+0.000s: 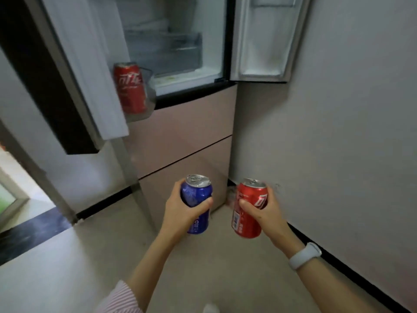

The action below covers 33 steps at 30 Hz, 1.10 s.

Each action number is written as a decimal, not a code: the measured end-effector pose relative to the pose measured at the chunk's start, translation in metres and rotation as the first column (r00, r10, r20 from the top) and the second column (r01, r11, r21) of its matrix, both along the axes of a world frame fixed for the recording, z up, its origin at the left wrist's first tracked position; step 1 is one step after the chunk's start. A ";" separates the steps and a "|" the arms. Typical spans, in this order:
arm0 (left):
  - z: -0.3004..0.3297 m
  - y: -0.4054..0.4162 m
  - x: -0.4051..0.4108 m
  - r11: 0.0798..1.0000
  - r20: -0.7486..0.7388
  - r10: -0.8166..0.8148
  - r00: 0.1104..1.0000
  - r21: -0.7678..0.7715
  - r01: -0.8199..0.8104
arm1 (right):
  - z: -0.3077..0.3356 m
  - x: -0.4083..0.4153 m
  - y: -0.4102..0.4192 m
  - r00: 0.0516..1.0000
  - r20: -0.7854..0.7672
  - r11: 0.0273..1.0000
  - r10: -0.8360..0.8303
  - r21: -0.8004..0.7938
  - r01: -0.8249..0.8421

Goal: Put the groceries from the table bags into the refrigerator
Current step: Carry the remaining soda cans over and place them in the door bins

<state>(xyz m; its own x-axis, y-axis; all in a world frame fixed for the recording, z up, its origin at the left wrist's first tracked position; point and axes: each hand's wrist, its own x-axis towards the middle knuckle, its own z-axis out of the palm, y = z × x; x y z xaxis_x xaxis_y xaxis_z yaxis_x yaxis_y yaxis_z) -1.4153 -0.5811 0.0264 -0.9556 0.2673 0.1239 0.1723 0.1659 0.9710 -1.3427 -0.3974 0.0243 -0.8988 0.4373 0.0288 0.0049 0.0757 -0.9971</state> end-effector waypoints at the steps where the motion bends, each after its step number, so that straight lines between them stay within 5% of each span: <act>1: 0.003 0.019 -0.020 0.999 -0.010 -0.032 0.999 0.013 0.033 | 0.005 -0.016 0.016 1.000 -0.011 1.000 -0.028 0.011 0.028; 16: 0.182 0.268 -0.300 0.948 -0.307 -0.131 0.943 0.240 0.210 | 0.183 -0.256 0.231 0.922 -0.369 0.946 -0.120 0.240 0.219; 24: 0.329 0.359 -0.383 0.908 -0.599 -0.007 0.801 0.331 0.256 | 0.342 -0.358 0.336 0.730 -0.683 0.930 0.021 0.281 0.236; 29: 0.396 0.405 -0.435 0.910 -0.645 0.127 0.754 0.378 0.170 | 0.421 -0.424 0.376 0.705 -0.705 0.896 0.083 0.362 0.257; 33: 0.404 0.430 -0.479 0.969 -0.618 0.102 0.780 0.238 0.061 | 0.424 -0.480 0.397 0.789 -0.612 0.821 0.059 0.480 0.311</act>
<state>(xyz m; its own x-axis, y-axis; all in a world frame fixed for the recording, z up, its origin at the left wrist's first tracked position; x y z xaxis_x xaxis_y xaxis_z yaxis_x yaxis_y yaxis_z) -1.8942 -0.1508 0.4307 -0.6512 0.1336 0.7470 0.7498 -0.0387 0.6606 -1.8224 0.0001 0.4482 -0.5576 0.2896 0.7779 -0.5014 0.6293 -0.5937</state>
